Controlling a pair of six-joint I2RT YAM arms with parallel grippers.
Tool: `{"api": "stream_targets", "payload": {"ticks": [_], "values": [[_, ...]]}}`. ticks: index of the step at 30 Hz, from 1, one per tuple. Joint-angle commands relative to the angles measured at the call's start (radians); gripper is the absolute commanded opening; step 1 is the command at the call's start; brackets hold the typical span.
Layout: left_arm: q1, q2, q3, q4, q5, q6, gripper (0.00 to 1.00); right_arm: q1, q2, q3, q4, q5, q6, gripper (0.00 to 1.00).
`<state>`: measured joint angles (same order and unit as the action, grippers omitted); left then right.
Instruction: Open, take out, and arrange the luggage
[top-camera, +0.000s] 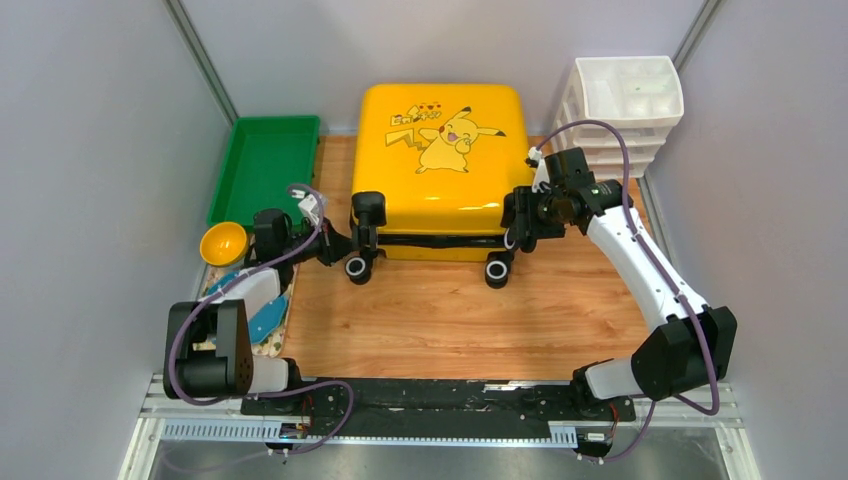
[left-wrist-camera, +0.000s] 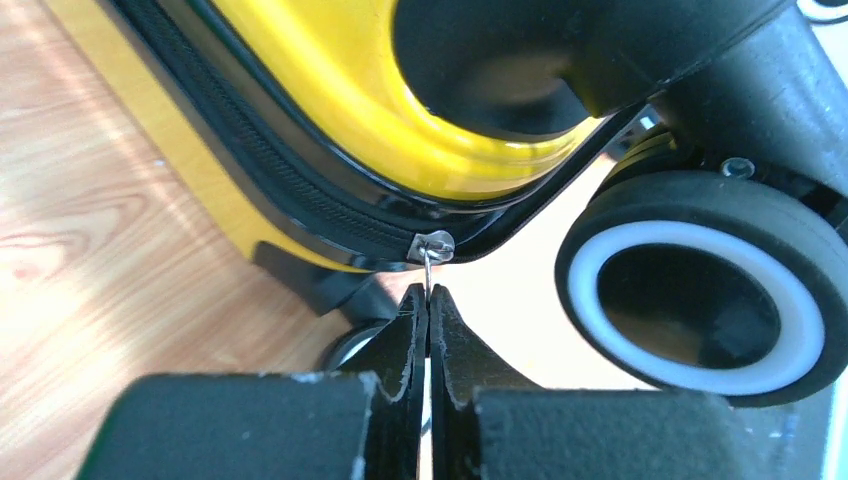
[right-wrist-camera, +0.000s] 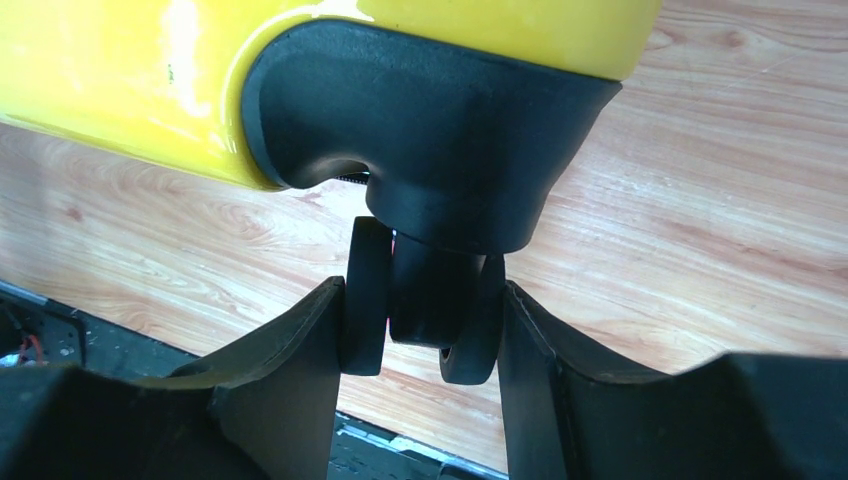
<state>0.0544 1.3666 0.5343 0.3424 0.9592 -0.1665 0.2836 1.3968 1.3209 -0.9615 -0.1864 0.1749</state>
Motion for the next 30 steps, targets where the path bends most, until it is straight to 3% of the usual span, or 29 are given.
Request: {"api": "stream_targets", "payload": {"ticks": [1, 7, 16, 20, 22, 23, 26, 30], "values": [[0.028, -0.113, 0.036, -0.213, -0.169, 0.338, 0.0, -0.058, -0.064, -0.015, -0.151, 0.234, -0.155, 0.0], [0.035, -0.159, 0.033, -0.206, -0.249, 0.538, 0.0, -0.128, -0.084, -0.057, -0.146, 0.307, -0.244, 0.0], [0.024, -0.091, 0.084, -0.065, -0.067, 0.714, 0.0, -0.271, -0.041, -0.04, -0.054, 0.285, -0.417, 0.0], [-0.013, -0.067, 0.115, -0.055, 0.03, 0.72, 0.0, -0.274, -0.044, 0.004, -0.077, 0.135, -0.475, 0.0], [-0.05, -0.072, 0.116, -0.068, 0.052, 0.714, 0.0, -0.274, -0.047, 0.062, -0.155, 0.024, -0.457, 0.3], [-0.051, -0.077, 0.112, -0.072, 0.055, 0.719, 0.0, -0.274, -0.051, 0.081, -0.178, -0.01, -0.447, 0.6], [-0.111, -0.098, 0.084, -0.062, 0.059, 0.714, 0.0, -0.273, -0.105, 0.107, -0.223, -0.102, -0.402, 0.83], [-0.116, -0.098, 0.072, -0.022, 0.055, 0.67, 0.0, -0.163, -0.192, 0.124, -0.249, -0.145, -0.348, 0.88]]}}
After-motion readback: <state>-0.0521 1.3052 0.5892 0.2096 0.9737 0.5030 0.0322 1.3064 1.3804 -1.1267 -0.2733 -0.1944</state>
